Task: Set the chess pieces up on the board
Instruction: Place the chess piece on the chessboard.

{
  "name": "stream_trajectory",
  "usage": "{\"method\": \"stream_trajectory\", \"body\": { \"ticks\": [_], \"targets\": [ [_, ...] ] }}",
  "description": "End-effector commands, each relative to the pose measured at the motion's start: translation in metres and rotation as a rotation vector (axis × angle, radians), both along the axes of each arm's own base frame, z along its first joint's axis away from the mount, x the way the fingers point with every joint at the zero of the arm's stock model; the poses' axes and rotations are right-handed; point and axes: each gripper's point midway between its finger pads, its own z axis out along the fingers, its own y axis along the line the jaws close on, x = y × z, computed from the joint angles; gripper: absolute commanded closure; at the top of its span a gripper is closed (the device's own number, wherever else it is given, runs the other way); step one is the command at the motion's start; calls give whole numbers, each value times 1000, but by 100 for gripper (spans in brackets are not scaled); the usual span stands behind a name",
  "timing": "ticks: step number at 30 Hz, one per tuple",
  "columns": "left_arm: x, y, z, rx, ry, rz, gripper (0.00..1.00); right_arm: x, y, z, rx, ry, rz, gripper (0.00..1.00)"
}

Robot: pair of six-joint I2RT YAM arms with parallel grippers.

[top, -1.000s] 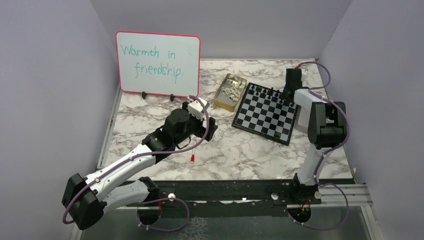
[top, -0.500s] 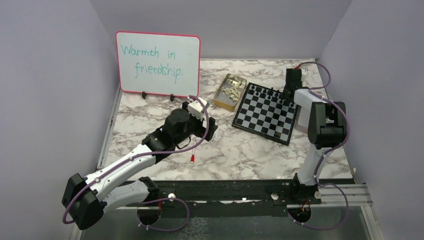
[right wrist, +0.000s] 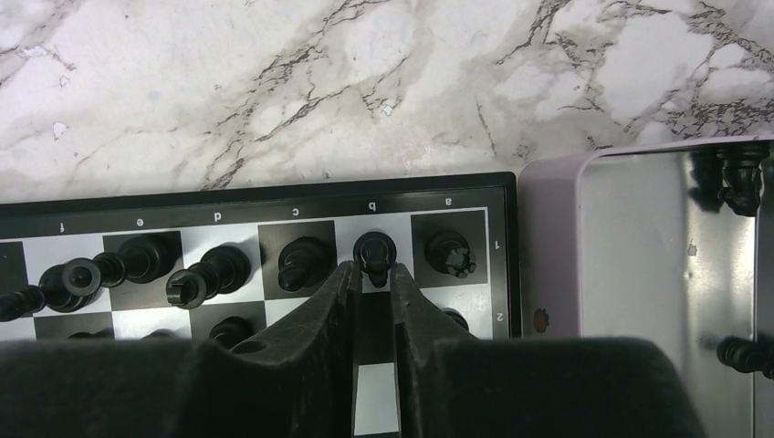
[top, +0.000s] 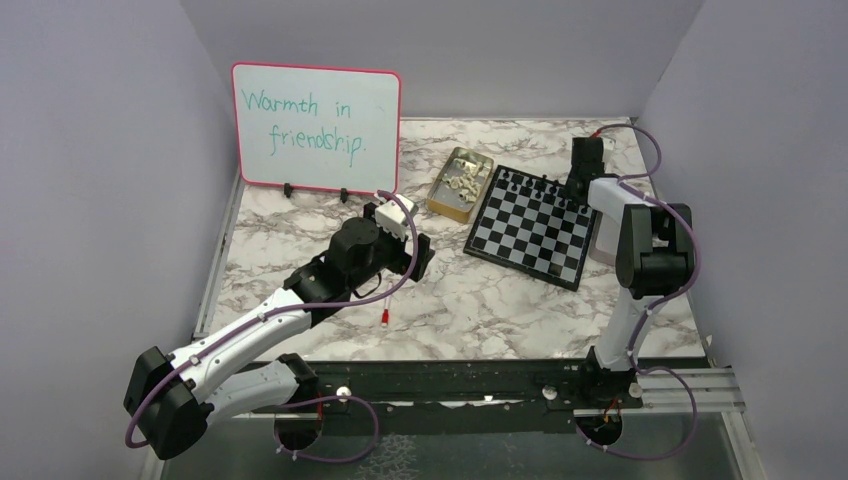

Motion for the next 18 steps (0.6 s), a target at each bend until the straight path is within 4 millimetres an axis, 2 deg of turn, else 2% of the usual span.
{"method": "stream_trajectory", "body": {
  "ticks": [1, 10, 17, 18],
  "targets": [
    [0, 2, 5, -11, -22, 15, 1, -2, 0, 18, 14, -29, -1, 77],
    [0, 1, 6, -19, -22, 9, 1, -10, 0, 33, 18, -27, -14, 77],
    [-4, -1, 7, -20, -29, -14, 1, -20, -2, 71, -5, -55, 6, 72],
    [-4, -1, 7, -20, -30, -14, 1, -22, -7, 79, -8, -67, -2, 72]
  ]
}}
